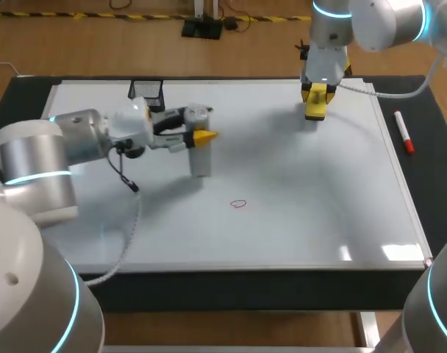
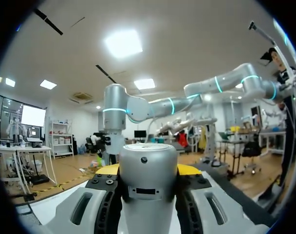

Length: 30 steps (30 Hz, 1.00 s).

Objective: Pick up the inspection probe, press it on each red-marked spot on the whiteboard one by one, put down the probe, pick up the eraser, and wipe off all the red marks.

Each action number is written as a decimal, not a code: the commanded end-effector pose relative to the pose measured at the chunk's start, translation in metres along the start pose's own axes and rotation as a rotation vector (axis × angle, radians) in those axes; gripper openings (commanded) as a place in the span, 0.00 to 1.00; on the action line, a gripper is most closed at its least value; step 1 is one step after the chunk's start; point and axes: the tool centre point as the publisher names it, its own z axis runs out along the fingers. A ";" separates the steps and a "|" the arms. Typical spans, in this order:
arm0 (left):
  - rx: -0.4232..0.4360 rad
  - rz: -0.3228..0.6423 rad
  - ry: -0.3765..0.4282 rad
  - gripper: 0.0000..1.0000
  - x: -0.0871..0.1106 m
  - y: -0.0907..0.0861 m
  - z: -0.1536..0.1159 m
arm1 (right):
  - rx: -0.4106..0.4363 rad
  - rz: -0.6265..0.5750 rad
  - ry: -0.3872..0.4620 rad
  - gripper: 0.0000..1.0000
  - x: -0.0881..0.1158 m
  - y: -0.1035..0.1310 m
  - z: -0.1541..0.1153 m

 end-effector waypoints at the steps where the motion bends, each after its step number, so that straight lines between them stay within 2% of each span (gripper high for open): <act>1: -0.023 0.015 -0.057 0.00 -0.005 -0.019 -0.040 | -0.001 -0.002 0.003 0.00 0.000 -0.001 -0.001; 10: -0.042 0.039 -0.166 0.00 -0.040 -0.026 -0.102 | -0.001 -0.002 0.003 0.00 0.000 -0.001 -0.001; 15: -0.046 0.039 -0.189 0.00 -0.055 -0.025 -0.126 | -0.001 -0.002 0.003 0.00 0.000 -0.001 -0.001; 23: -0.043 0.043 -0.205 0.00 -0.070 -0.023 -0.148 | -0.001 -0.002 0.003 0.00 0.000 -0.001 -0.001; 30: -0.023 0.033 -0.214 0.00 -0.073 -0.021 -0.159 | -0.001 -0.002 0.003 0.00 0.000 -0.001 -0.001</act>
